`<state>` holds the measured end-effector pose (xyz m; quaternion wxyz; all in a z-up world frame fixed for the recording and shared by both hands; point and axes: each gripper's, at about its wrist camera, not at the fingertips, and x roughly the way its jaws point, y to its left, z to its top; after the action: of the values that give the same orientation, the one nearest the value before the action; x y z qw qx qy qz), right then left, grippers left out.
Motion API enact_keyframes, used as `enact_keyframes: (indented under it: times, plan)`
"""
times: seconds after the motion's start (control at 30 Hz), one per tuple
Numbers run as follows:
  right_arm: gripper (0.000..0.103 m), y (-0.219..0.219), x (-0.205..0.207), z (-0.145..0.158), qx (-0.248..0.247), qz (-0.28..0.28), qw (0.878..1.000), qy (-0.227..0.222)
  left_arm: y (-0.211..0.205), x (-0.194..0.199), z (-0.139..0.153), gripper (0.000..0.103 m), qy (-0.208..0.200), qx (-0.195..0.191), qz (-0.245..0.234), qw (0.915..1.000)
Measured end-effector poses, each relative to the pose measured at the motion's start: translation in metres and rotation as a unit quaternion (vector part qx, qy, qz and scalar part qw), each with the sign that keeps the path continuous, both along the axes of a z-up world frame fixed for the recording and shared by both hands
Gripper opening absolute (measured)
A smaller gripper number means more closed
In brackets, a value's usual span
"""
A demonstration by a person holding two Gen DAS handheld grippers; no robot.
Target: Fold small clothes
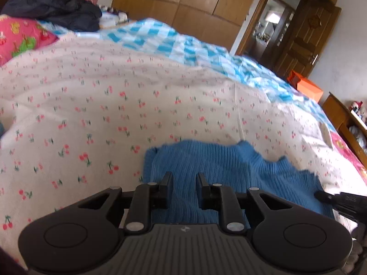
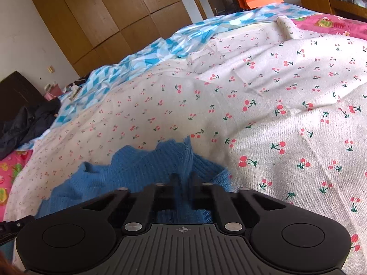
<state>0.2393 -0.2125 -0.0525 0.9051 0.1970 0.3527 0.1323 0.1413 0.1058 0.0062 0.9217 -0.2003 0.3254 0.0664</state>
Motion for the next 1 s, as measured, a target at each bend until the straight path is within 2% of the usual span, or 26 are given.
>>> enact_keyframes:
  times: [0.1, 0.17, 0.23, 0.27, 0.33, 0.4, 0.43, 0.5, 0.53, 0.57, 0.6, 0.67, 0.73, 0.8, 0.9, 1.0]
  plan:
    - [0.007, -0.018, -0.003, 0.009, 0.03, -0.036, 0.999, -0.013, -0.005, -0.003, 0.002, 0.026, -0.027, 0.027, 0.006, 0.9992]
    - [0.007, -0.021, 0.004, 0.0, 0.031, -0.046, 0.998, 0.008, -0.01, 0.003, -0.009, 0.026, -0.007, 0.063, 0.01, 0.9979]
    - [0.007, -0.011, 0.01, -0.015, -0.007, -0.038, 0.999, 0.035, -0.008, 0.01, -0.027, 0.028, 0.029, 0.068, 0.021, 0.9971]
    - [0.007, -0.005, 0.009, -0.018, -0.027, -0.032, 0.999, 0.035, -0.006, 0.009, -0.03, 0.034, 0.028, 0.068, 0.028, 0.9969]
    - [0.01, 0.003, 0.004, -0.011, -0.06, -0.028, 0.998, 0.018, -0.004, 0.005, -0.026, 0.034, 0.024, 0.077, 0.04, 0.9959]
    - [0.015, 0.006, -0.002, 0.003, -0.068, -0.037, 0.997, 0.004, -0.001, 0.001, -0.021, 0.034, 0.02, 0.089, 0.055, 0.9943]
    - [0.016, 0.007, -0.006, 0.012, -0.076, -0.044, 0.996, -0.007, 0.002, -0.001, -0.019, 0.034, 0.019, 0.085, 0.062, 0.9942]
    - [0.02, 0.017, -0.015, 0.034, -0.105, -0.053, 0.992, -0.044, 0.01, -0.008, -0.017, 0.033, 0.019, 0.053, 0.076, 0.9955]
    - [0.026, 0.025, -0.022, 0.046, -0.118, -0.046, 0.99, -0.068, 0.013, -0.013, -0.015, 0.033, 0.017, 0.035, 0.08, 0.996]
    - [0.036, 0.036, -0.027, 0.056, -0.128, -0.033, 0.987, -0.089, 0.014, -0.019, -0.013, 0.033, 0.014, 0.023, 0.082, 0.9962]
    - [0.04, 0.048, -0.03, 0.066, -0.135, -0.016, 0.985, -0.106, 0.014, -0.024, -0.011, 0.033, 0.011, 0.017, 0.082, 0.9964]
    - [0.041, 0.077, -0.032, 0.081, -0.124, 0.037, 0.984, -0.119, 0.012, -0.036, -0.008, 0.033, 0.006, 0.01, 0.078, 0.9969]
    - [0.041, 0.11, -0.028, 0.082, -0.076, 0.104, 0.987, -0.091, 0.011, -0.046, -0.006, 0.034, 0.003, -0.002, 0.074, 0.9973]
    - [0.039, 0.147, -0.02, 0.072, -0.04, 0.165, 0.985, -0.043, 0.01, -0.054, -0.006, 0.034, 0.005, -0.009, 0.071, 0.9975]
    - [0.039, 0.204, -0.013, 0.052, -0.041, 0.225, 0.973, -0.006, 0.011, -0.058, -0.009, 0.034, 0.01, -0.006, 0.06, 0.9981]
    - [0.039, 0.246, -0.006, 0.037, -0.047, 0.258, 0.964, 0.036, 0.011, -0.058, -0.014, 0.034, 0.016, 0.013, 0.052, 0.9984]
